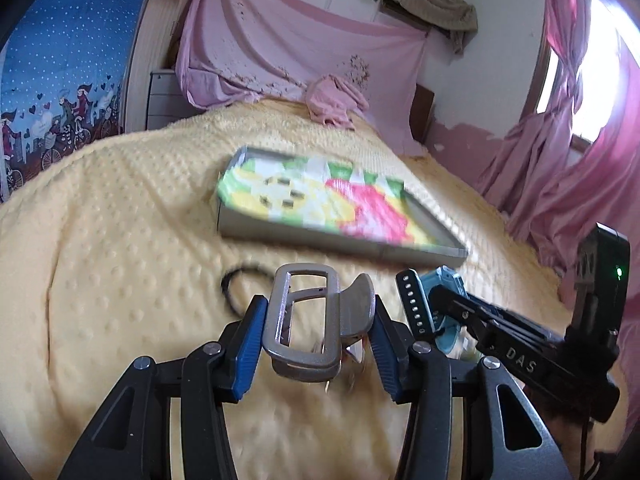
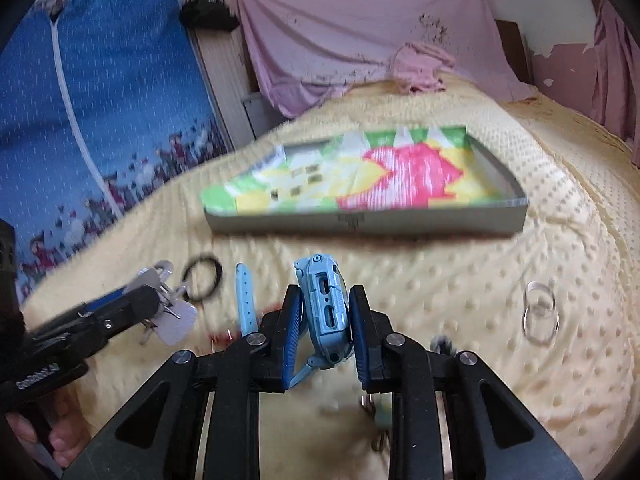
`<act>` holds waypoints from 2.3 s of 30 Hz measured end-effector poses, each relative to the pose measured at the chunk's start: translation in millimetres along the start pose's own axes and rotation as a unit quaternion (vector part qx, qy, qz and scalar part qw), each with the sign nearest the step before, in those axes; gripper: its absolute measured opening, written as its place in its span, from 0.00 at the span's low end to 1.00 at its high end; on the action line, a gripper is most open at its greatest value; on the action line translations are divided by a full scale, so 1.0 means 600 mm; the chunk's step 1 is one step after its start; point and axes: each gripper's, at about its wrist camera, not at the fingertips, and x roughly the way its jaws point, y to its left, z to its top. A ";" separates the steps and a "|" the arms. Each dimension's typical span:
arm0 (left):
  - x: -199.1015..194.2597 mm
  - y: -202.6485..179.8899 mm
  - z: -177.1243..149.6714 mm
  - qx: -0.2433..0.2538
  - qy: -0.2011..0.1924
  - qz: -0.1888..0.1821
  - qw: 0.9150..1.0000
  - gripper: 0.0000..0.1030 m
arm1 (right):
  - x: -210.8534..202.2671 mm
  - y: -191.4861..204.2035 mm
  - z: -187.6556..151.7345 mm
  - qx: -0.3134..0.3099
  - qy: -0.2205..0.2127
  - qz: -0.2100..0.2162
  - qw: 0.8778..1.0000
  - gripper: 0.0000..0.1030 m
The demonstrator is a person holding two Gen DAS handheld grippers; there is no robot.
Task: Organize jewelry
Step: 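Carry the clip and watch into the grey tray and open both tools, then withdraw both tools from the tray toward the remaining jewelry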
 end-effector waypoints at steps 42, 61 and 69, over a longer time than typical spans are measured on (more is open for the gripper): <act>0.138 0.003 0.100 -0.020 -0.043 0.036 0.998 1.00 | 0.037 -0.112 0.117 0.046 -0.048 -0.095 0.993 0.91; -0.010 -0.048 -0.012 0.064 -0.049 0.023 0.996 1.00 | -0.187 -0.116 -0.006 0.024 -0.089 -0.131 0.987 0.99; -0.041 -0.019 -0.060 0.066 -0.038 0.057 0.995 1.00 | -0.195 -0.087 -0.048 -0.010 -0.073 -0.134 0.988 0.99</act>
